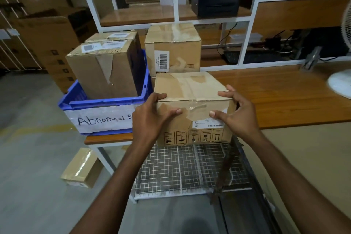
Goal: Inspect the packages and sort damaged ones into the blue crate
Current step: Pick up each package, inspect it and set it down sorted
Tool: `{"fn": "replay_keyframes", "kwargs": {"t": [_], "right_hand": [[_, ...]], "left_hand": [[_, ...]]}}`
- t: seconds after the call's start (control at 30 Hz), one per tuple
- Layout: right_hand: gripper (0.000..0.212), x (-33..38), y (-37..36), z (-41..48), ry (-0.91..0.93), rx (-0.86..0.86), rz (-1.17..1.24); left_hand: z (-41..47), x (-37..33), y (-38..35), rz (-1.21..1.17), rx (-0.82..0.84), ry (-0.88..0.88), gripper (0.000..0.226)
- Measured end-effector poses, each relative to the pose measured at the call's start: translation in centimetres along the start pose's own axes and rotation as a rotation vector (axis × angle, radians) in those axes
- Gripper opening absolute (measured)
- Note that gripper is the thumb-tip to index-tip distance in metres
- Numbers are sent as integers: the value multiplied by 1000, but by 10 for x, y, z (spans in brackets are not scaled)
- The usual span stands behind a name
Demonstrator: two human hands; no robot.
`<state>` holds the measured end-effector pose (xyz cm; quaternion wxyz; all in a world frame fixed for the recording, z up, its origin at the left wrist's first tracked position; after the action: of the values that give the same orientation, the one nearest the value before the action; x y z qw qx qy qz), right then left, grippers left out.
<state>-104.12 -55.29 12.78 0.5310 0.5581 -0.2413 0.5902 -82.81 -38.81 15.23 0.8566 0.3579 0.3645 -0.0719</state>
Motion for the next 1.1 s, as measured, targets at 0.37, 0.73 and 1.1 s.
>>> {"fn": "replay_keyframes", "kwargs": {"t": [0.37, 0.73, 1.1], "right_hand": [[67, -63, -34, -6, 153, 127, -448], [83, -48, -55, 2, 435, 332, -894], [85, -19, -60, 6, 319, 389, -960]], "left_hand": [[-24, 54, -43, 62, 105, -14, 60], [-14, 38, -66, 624, 496, -287, 103], [2, 28, -68, 679, 486, -365, 65]]}}
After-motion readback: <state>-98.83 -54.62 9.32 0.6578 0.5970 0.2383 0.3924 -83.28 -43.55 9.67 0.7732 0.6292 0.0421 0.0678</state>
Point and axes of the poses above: each hand's wrist, its own z-axis towards the middle knuckle, its own y-axis out of the back of the hand, x = y × z, the point moved 2 cm from there along z, towards the middle knuckle, and after that the axes turned 4 degrees about -y, right-handed, at the moved point
